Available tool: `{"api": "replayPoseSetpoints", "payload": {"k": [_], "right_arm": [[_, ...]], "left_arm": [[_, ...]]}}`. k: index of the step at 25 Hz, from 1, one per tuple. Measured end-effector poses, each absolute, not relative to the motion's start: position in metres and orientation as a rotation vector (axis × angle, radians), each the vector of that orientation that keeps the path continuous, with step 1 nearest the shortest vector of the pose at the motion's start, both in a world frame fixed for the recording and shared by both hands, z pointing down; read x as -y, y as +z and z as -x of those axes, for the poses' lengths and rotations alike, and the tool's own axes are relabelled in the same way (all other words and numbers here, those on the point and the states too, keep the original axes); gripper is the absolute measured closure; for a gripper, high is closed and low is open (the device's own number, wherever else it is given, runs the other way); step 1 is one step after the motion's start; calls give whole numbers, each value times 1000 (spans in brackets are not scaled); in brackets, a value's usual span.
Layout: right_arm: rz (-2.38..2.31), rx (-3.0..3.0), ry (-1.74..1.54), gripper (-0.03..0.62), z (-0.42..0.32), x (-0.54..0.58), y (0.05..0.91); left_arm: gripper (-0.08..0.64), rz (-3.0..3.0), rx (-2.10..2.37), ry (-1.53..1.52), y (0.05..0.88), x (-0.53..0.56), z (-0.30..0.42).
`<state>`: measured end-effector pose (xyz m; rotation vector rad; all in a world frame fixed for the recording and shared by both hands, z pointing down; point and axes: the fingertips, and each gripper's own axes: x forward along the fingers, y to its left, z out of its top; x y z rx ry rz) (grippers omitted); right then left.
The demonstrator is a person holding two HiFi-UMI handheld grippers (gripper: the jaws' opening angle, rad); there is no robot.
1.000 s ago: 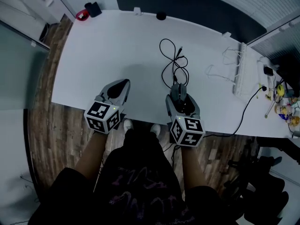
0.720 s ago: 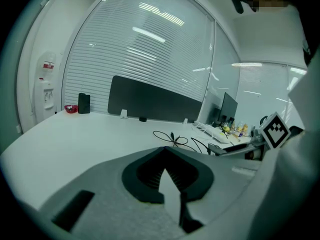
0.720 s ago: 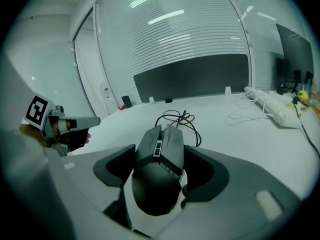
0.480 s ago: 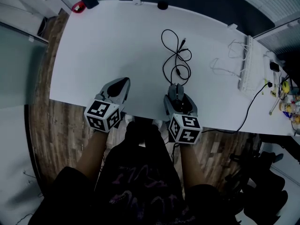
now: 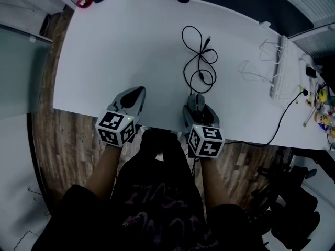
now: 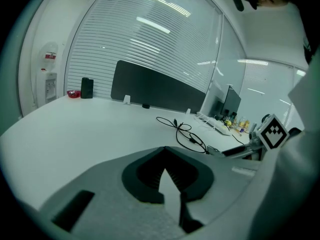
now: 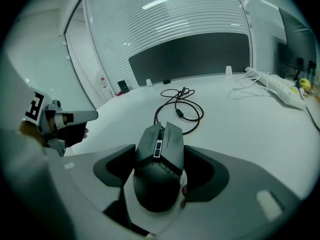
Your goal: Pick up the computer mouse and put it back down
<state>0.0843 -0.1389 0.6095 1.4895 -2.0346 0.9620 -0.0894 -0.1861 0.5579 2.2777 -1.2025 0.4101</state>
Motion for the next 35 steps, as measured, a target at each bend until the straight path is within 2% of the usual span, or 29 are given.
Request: {"api": "replayPoseSetpoints", "payload": {"k": [25, 35], "right_arm": [[-1449, 2013, 944, 274, -80, 141, 623], [-1460, 2049, 985, 232, -76, 141, 617]], "left_arm": [[561, -2273, 1200, 411, 561, 186, 89], [561, -2286, 1207, 402, 553, 187, 90]]}}
